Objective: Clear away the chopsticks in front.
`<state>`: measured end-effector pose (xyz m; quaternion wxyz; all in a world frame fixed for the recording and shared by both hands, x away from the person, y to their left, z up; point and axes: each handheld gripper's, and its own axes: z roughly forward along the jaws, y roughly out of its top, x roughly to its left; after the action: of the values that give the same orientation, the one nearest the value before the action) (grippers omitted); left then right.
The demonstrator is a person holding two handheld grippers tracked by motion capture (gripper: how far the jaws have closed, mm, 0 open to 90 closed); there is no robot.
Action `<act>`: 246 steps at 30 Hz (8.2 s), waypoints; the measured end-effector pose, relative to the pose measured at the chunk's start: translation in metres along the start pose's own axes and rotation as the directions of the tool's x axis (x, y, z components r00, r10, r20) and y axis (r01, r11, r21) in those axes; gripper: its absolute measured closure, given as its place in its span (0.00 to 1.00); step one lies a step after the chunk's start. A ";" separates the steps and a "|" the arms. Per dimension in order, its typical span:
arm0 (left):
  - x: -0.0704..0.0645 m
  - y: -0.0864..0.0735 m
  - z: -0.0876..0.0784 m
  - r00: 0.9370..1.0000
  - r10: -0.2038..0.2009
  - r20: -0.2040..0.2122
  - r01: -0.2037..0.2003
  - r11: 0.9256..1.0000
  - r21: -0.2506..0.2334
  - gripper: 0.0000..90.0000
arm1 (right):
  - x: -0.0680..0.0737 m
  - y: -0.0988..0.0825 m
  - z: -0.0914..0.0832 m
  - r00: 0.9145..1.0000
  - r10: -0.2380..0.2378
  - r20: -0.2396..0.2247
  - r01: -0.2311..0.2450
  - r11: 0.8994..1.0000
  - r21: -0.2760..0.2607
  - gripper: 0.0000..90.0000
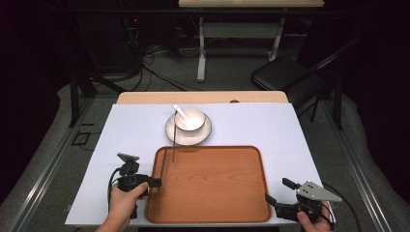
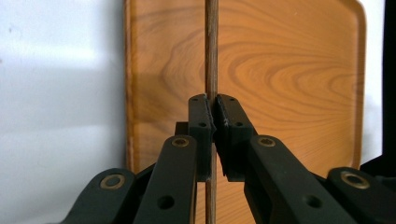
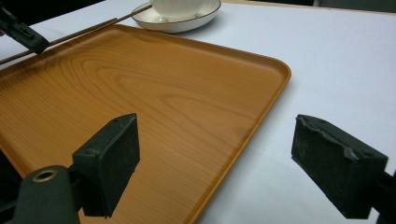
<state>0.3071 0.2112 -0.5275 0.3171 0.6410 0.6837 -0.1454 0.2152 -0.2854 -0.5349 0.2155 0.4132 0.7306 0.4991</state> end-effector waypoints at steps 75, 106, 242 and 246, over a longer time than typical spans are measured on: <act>-0.035 0.068 0.000 0.929 0.265 -0.259 -0.308 0.941 -0.140 0.48 | -0.001 0.000 0.000 1.000 0.006 -0.004 -0.006 1.000 0.002 0.17; -0.050 0.116 0.007 0.943 0.260 -0.207 -0.299 0.936 -0.186 0.48 | -0.001 0.000 0.000 1.000 0.009 -0.006 -0.008 1.000 0.002 0.17; 0.016 0.014 -0.022 0.992 0.095 0.086 -0.080 0.984 -0.159 0.94 | 0.000 0.000 0.001 1.000 0.003 -0.006 -0.003 1.000 -0.001 0.17; 0.017 0.003 -0.018 0.991 0.096 0.097 -0.082 0.987 -0.138 0.94 | 0.000 0.001 0.001 1.000 0.004 -0.007 -0.004 1.000 0.000 0.17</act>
<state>0.3055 0.2359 -0.5235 0.4003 0.6400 0.6452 -0.1179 0.2164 -0.2851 -0.5348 0.2121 0.4131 0.7303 0.5010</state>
